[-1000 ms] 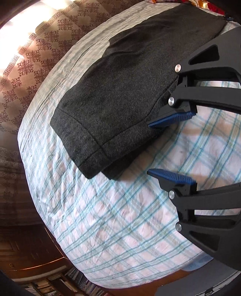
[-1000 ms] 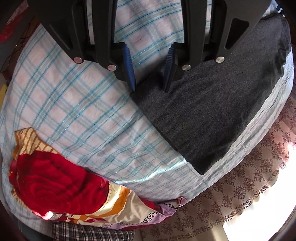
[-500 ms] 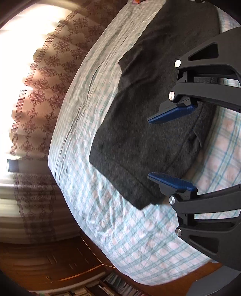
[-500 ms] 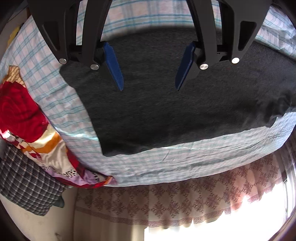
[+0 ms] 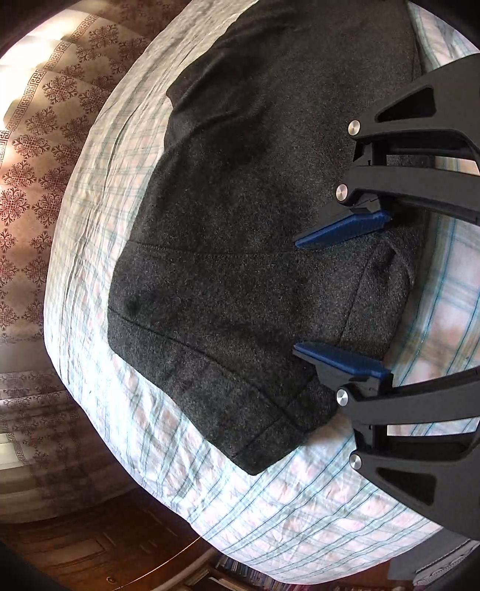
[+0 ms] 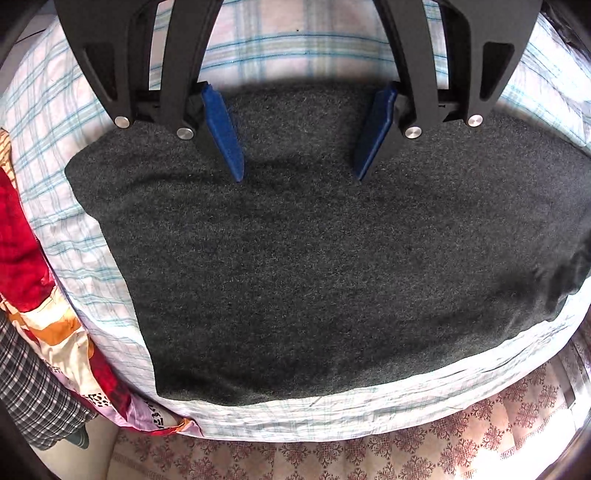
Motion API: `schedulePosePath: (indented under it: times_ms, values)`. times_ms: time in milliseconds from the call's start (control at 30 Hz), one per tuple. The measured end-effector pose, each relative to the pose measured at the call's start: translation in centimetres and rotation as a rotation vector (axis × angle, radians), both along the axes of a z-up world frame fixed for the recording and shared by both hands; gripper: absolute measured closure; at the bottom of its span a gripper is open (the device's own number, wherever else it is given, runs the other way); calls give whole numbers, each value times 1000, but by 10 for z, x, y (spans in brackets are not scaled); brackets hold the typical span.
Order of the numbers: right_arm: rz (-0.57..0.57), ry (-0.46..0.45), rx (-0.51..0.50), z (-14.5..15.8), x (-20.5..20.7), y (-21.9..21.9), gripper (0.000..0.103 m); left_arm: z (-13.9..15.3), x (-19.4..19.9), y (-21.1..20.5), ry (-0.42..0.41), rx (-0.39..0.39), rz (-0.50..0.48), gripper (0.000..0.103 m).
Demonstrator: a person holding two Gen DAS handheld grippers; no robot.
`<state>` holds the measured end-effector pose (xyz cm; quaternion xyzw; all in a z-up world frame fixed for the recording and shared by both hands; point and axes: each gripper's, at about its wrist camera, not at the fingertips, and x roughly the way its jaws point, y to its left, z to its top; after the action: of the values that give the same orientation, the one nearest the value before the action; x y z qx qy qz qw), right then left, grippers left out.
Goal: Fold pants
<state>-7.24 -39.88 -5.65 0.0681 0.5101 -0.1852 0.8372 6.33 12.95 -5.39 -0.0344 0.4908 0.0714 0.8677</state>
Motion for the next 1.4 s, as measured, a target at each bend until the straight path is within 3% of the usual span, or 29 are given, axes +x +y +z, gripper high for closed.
schedulePosePath:
  times_ms: [133,300,567,700,867,900,933,1033,1133,1200,1333,1400]
  values:
    - [80,-78,-21,29,21,19,41,21,6,-7,-44,-18,-29,42]
    - [214,-139,84,46,78,60,40,35,36,-19,-89,-46,-79,40]
    - [556,-208,236,63,192,201,40,18,91,-5,-50,-97,-37,40]
    - [616,-172,232,49,249,253,37,0,100,6,-31,-117,-17,40]
    - [665,-54,306,9,289,278,35,-11,93,10,-48,-114,-33,40]
    - [673,-52,311,3,294,281,38,-11,92,12,-52,-122,-33,40]
    - [675,-64,309,1,294,281,64,-12,92,12,-55,-130,-32,40]
    - [664,-94,188,-1,305,288,92,-13,91,13,-62,-130,-39,40]
    - [581,-63,84,-17,320,283,103,-19,88,11,-72,-90,-57,40]
    - [564,-58,122,-25,324,272,103,-21,88,8,-80,-73,-66,40]
    - [545,-171,152,2,303,257,101,-20,89,8,-73,-75,-62,40]
    - [558,-216,180,19,290,255,95,-15,89,7,-68,-65,-49,40]
